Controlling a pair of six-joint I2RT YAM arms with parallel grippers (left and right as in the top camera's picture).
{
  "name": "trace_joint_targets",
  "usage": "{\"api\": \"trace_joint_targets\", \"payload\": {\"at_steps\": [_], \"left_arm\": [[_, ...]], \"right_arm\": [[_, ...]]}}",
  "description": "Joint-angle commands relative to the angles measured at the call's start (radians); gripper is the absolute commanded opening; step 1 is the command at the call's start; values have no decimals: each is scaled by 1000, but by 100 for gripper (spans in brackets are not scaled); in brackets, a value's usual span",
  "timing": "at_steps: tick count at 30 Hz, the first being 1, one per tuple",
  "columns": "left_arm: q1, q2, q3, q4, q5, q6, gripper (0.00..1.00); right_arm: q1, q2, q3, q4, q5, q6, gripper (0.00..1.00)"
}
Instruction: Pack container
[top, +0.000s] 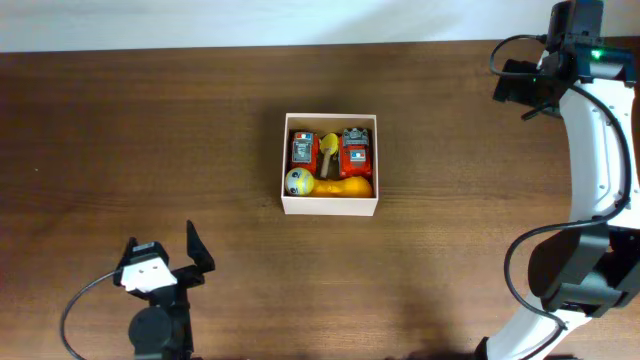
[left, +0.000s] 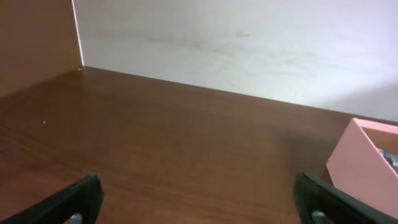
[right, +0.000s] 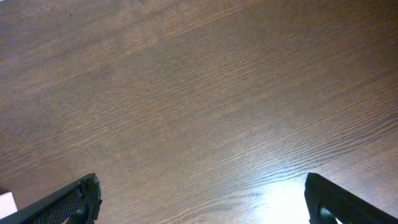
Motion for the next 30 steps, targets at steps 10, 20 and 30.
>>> {"api": "trace_joint_targets", "payload": {"at_steps": [10, 20, 30], "left_arm": [[20, -16, -7, -2, 71, 20, 99], [20, -16, -7, -2, 71, 20, 99], [20, -16, -7, -2, 71, 20, 99]], "right_arm": [[-4, 4, -1, 0, 9, 11, 99], [-4, 4, -1, 0, 9, 11, 99], [-4, 4, -1, 0, 9, 11, 99]]}}
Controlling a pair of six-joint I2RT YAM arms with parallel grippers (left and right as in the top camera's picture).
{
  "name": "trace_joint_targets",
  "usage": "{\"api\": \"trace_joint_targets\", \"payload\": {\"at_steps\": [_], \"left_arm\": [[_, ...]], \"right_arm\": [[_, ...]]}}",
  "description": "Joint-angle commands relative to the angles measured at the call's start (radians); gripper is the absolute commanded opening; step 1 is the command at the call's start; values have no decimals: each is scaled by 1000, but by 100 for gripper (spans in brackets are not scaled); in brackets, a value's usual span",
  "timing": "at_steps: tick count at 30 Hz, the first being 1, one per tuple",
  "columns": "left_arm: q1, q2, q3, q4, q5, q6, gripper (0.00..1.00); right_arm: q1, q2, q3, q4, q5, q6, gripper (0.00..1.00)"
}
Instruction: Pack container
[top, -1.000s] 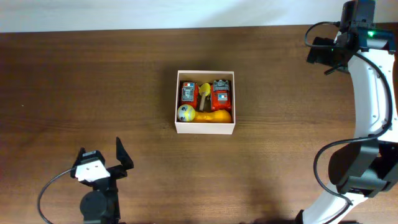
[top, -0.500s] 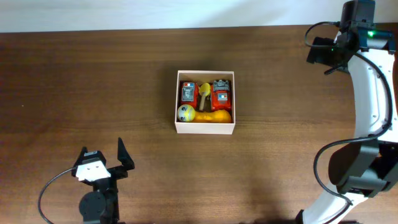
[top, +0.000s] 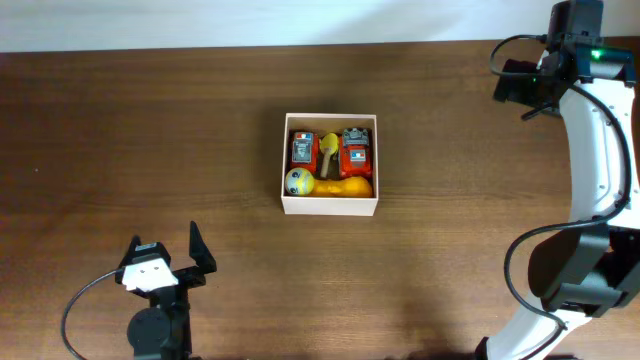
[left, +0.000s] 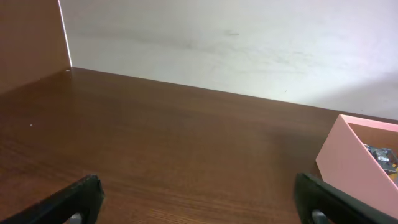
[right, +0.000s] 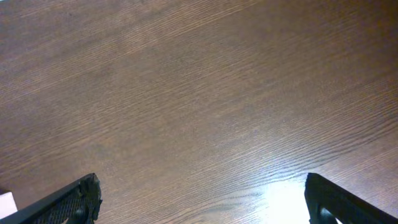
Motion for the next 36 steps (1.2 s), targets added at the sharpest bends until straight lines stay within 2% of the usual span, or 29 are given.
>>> {"api": "trace_joint_targets", "payload": {"at_steps": [1, 18, 21, 27, 31, 36], "left_arm": [[3, -11, -7, -1, 14, 16, 99], [3, -11, -7, -1, 14, 16, 99], [3, -11, -7, -1, 14, 16, 99], [3, -11, -7, -1, 14, 16, 99], [3, -11, -7, -1, 14, 16, 99], [3, -11, -7, -1, 14, 16, 99]], "right_arm": [[-4, 4, -1, 0, 9, 12, 99], [-5, 5, -1, 0, 29, -4, 99], [3, -50, -1, -28, 8, -3, 99], [67, -290, -73, -53, -117, -3, 99], [113, -522, -255, -39, -119, -3, 99], [139, -854, -561, 101, -124, -3, 99]]}}
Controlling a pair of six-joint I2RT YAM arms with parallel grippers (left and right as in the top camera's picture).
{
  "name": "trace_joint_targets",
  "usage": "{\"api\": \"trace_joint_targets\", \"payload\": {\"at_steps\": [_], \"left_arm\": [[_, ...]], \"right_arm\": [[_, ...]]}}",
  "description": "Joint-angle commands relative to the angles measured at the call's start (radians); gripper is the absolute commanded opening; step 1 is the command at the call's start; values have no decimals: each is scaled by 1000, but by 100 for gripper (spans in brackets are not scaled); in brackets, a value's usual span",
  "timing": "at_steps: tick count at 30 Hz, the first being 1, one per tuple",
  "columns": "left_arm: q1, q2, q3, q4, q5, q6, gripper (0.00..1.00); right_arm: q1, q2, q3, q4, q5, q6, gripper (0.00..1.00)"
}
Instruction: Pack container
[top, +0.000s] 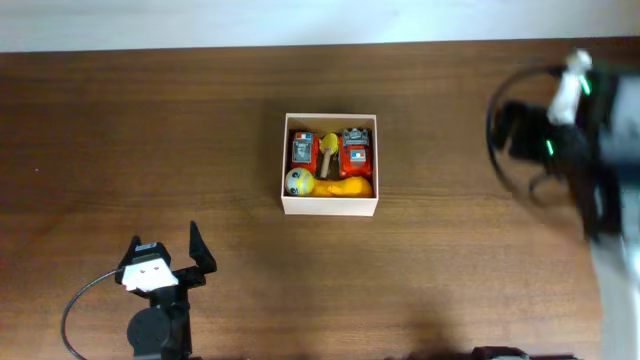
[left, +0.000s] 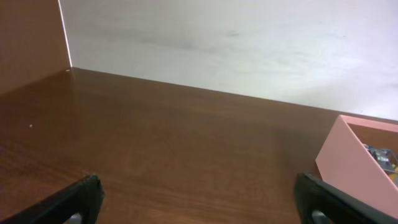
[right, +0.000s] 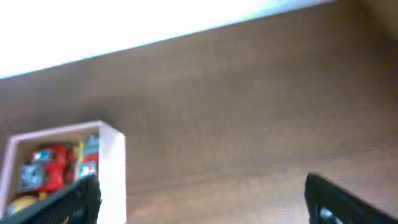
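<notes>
A pale pink box (top: 331, 206) stands mid-table, packed with two red toy blocks (top: 355, 152), a yellow ball (top: 295, 181), an orange-yellow piece (top: 346, 187) and a small wooden piece (top: 327, 150). My left gripper (top: 165, 252) rests open and empty near the front left; its wrist view shows the box's wall (left: 348, 163) at the right edge. My right arm (top: 560, 120) is a blur at the right side. The right gripper (right: 202, 199) is open and empty, with the box (right: 112, 168) at the left of its view.
Brown wooden table (top: 150, 130) all around the box. A white wall (left: 236, 43) runs along the far edge. A black cable (top: 80, 300) loops by the left arm's base.
My right arm has moved and is blurred in the overhead view; its camera now faces the box and the far wall instead of bare table. The left gripper and box are unchanged.
At first the box was packed, the left gripper open at the front left and the right gripper open over bare table at the far right. Then the left gripper had shifted slightly. Now the right arm has swung and looks toward the box.
</notes>
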Motion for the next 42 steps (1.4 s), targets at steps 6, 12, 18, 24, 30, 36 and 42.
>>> {"api": "trace_joint_targets", "payload": {"at_steps": [6, 12, 18, 24, 30, 36, 42], "left_arm": [[3, -9, -6, 0, 14, 16, 99], [3, -9, -6, 0, 14, 16, 99], [3, -9, -6, 0, 14, 16, 99], [3, -9, -6, 0, 14, 16, 99], [3, -9, -6, 0, 14, 16, 99], [3, -9, -6, 0, 14, 16, 99], [3, -9, -6, 0, 14, 16, 99]], "right_arm": [[42, -491, -508, 249, -13, -9, 99], [42, -780, -849, 469, -82, -160, 99], [42, -1021, -1119, 606, -118, -211, 99], [42, -1213, -1306, 670, -117, -211, 99], [42, -1224, -1385, 717, -117, -211, 99], [42, -1224, -1461, 721, -114, -210, 99], [40, -1224, -1463, 728, -114, -230, 99]]}}
